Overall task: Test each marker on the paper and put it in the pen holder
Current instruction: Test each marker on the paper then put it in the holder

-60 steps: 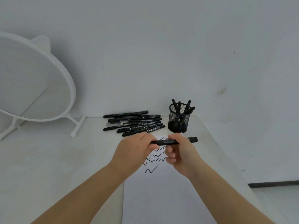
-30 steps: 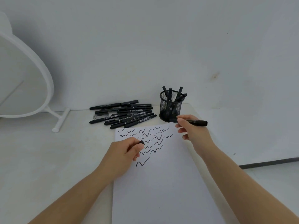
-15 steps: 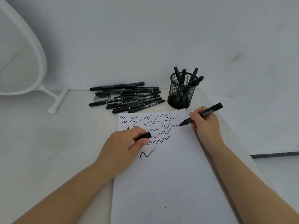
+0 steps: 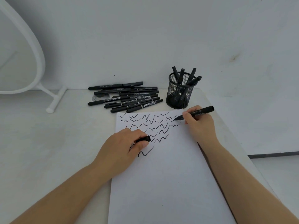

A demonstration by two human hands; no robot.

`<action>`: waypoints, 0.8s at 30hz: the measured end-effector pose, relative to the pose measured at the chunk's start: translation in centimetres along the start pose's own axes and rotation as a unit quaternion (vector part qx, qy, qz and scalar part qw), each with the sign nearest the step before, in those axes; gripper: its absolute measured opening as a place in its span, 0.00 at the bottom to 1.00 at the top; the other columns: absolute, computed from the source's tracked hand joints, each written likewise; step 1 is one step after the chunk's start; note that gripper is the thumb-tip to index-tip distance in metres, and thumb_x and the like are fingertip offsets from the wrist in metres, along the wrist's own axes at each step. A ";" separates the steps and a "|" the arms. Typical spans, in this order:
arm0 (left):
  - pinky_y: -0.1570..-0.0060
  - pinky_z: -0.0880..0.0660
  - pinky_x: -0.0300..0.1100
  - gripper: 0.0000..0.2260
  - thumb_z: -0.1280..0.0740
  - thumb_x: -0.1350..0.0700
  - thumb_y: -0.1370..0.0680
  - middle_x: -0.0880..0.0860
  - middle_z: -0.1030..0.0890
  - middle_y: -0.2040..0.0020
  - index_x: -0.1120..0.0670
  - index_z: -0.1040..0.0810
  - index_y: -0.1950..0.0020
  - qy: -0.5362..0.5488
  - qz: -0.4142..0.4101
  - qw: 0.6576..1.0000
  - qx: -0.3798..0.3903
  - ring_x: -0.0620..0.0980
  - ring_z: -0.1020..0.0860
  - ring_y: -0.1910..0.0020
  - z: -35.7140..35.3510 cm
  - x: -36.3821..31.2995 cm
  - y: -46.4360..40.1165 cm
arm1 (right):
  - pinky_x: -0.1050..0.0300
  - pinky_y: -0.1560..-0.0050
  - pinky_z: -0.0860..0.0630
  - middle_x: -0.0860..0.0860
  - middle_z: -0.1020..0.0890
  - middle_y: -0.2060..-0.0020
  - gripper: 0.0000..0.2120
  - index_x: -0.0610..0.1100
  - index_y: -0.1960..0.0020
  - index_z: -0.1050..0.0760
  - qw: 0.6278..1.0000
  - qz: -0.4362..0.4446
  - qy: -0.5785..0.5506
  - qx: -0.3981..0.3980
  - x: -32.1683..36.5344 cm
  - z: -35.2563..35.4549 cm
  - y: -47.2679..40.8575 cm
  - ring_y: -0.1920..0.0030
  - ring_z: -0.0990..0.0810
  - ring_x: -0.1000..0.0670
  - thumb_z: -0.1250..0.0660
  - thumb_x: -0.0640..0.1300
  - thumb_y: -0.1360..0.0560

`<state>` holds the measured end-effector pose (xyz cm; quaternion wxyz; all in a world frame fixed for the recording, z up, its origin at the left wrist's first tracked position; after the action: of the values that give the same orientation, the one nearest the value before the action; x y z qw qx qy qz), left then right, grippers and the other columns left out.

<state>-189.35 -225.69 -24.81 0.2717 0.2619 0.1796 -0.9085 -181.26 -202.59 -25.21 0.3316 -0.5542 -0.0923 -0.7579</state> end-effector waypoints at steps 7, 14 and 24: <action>0.57 0.31 0.35 0.07 0.40 0.46 0.23 0.43 0.25 0.60 0.41 0.25 0.47 -0.002 -0.002 1.000 0.002 0.39 0.28 0.57 0.0 0.0 0.1 | 0.60 0.69 0.34 0.61 0.26 0.79 0.08 0.50 0.66 0.29 0.999 -0.016 0.024 -0.039 -0.1 1.4 0.1 0.74 0.29 0.58 0.37 0.42 0.29; 0.56 0.30 0.35 0.07 0.39 0.46 0.23 0.43 0.24 0.58 0.40 0.25 0.47 0.003 0.008 1.000 -0.008 0.39 0.27 0.57 0.1 0.1 0.1 | 0.72 0.66 0.31 0.57 0.23 0.70 0.10 0.56 0.60 0.25 0.988 0.064 -0.121 -0.065 3.6 2.5 1.8 0.69 0.26 0.59 0.33 0.41 0.28; 0.60 0.34 0.27 0.04 0.37 0.47 0.24 0.38 0.25 0.62 0.42 0.24 0.51 0.023 0.000 0.999 -0.042 0.34 0.29 0.58 0.8 -0.2 0.3 | 0.64 0.71 0.33 0.49 0.24 0.77 0.14 0.46 0.65 0.17 0.938 -0.009 -0.282 0.200 4.7 -3.5 4.5 0.73 0.28 0.53 0.40 0.47 0.30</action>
<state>-189.35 -226.18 -24.15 0.2782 0.2706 0.2236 -0.8941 -182.09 -209.67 -23.30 0.3893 -0.6669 -0.3364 -0.5391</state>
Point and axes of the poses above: each hand's wrist, its own y-axis away from the middle knuckle, its own z-axis out of the back of the hand, x = y × z, the point moved 9 cm from there along -y, towards the middle knuckle
